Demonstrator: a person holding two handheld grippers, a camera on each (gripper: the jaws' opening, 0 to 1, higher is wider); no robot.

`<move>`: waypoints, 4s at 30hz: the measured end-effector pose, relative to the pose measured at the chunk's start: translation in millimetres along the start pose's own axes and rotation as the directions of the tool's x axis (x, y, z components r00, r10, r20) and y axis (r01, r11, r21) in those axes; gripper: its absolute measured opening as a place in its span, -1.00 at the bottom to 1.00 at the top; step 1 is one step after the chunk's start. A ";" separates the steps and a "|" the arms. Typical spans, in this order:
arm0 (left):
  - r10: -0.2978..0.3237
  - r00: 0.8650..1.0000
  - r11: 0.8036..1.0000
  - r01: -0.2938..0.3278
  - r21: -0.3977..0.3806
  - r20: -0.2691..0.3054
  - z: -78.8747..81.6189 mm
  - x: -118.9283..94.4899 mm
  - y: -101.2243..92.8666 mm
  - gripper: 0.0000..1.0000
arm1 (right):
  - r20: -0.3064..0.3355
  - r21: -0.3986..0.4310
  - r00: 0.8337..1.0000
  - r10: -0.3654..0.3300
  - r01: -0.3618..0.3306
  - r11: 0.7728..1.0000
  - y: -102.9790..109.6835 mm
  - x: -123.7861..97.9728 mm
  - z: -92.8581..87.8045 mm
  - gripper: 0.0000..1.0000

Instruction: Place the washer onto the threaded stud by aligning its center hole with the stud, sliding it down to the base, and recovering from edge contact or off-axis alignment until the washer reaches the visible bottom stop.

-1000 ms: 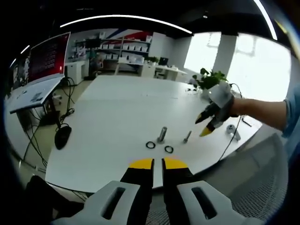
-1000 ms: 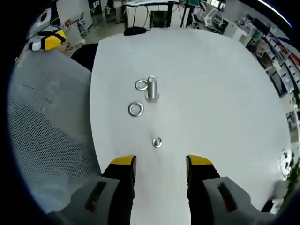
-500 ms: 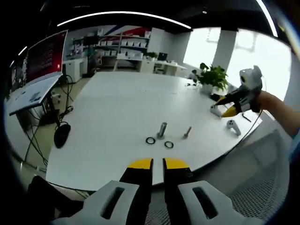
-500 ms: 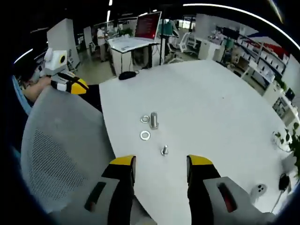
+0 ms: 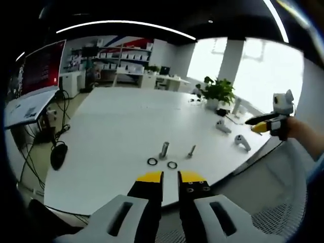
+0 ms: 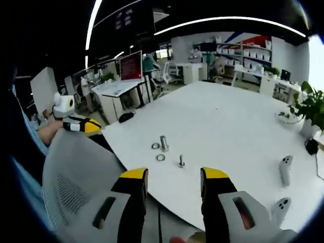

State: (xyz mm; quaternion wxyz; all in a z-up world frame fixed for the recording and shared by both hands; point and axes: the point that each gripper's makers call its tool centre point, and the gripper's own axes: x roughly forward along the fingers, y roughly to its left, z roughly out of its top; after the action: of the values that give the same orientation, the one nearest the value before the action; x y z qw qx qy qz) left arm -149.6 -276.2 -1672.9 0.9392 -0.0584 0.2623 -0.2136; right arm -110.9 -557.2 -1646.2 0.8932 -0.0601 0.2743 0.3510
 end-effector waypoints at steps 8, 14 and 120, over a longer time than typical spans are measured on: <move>-0.054 0.996 0.998 0.052 0.034 0.074 11.5 -1.9 -8.8 -0.84 | -0.014 -0.024 0.994 -0.108 0.108 0.994 0.1 -11.7 -38.6 -0.13; -0.067 0.996 0.997 0.065 0.042 0.061 9.4 -1.5 -9.9 -0.84 | 0.079 0.166 0.985 -0.152 0.137 0.977 2.7 -6.3 -26.0 -0.17; -0.021 0.998 1.000 0.020 0.003 0.064 7.9 -3.9 -1.3 -0.89 | -0.433 -0.294 0.849 0.303 -0.451 0.843 41.4 49.3 -45.8 -0.43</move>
State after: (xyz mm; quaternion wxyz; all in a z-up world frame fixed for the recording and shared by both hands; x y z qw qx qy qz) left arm -148.9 -275.7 -1664.0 0.9449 -0.0669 0.2315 -0.2215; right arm -129.1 -510.8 -1707.5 0.7070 -0.2432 0.3695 0.5519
